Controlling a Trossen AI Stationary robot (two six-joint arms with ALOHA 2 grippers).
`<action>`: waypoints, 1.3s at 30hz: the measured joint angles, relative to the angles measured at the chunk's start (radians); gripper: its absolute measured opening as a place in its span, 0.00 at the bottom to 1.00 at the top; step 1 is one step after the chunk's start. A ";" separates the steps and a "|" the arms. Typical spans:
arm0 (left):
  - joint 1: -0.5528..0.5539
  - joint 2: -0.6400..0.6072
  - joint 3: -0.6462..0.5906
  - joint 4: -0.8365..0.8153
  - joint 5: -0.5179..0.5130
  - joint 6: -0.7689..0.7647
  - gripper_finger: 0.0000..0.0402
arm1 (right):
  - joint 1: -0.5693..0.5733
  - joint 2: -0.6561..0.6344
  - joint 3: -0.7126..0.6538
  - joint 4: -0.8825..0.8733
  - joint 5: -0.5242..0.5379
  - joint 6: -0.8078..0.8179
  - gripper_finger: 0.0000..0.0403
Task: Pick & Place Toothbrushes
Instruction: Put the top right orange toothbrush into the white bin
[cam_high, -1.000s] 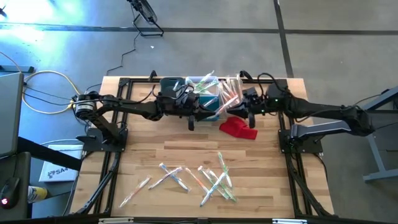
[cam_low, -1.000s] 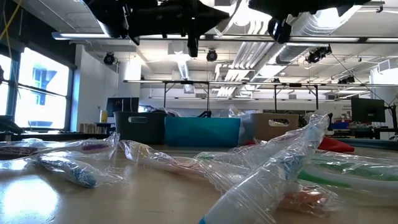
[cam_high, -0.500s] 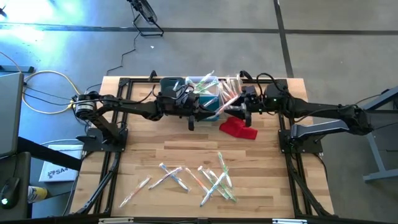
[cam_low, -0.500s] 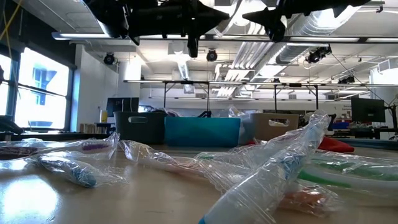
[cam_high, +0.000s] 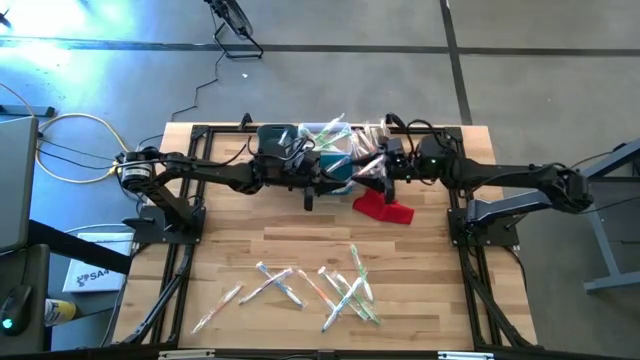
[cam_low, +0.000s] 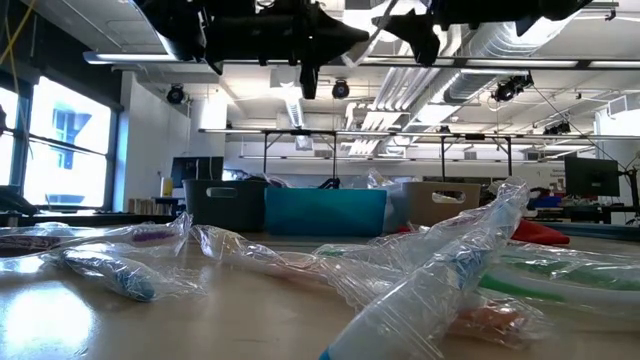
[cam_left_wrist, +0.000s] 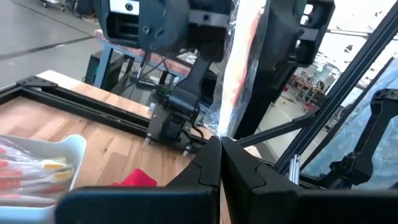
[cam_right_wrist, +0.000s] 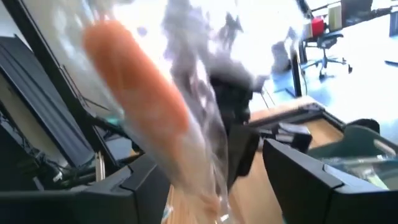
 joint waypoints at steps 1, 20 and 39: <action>0.000 0.000 0.000 0.000 0.000 0.000 0.00 | 0.000 -0.001 0.000 0.011 -0.002 -0.001 0.59; 0.000 0.000 0.000 -0.003 -0.003 0.000 0.00 | 0.000 -0.007 0.000 0.072 -0.007 -0.025 0.11; 0.000 0.000 0.000 -0.003 -0.003 0.000 0.00 | 0.000 -0.007 0.000 0.071 0.002 -0.049 0.08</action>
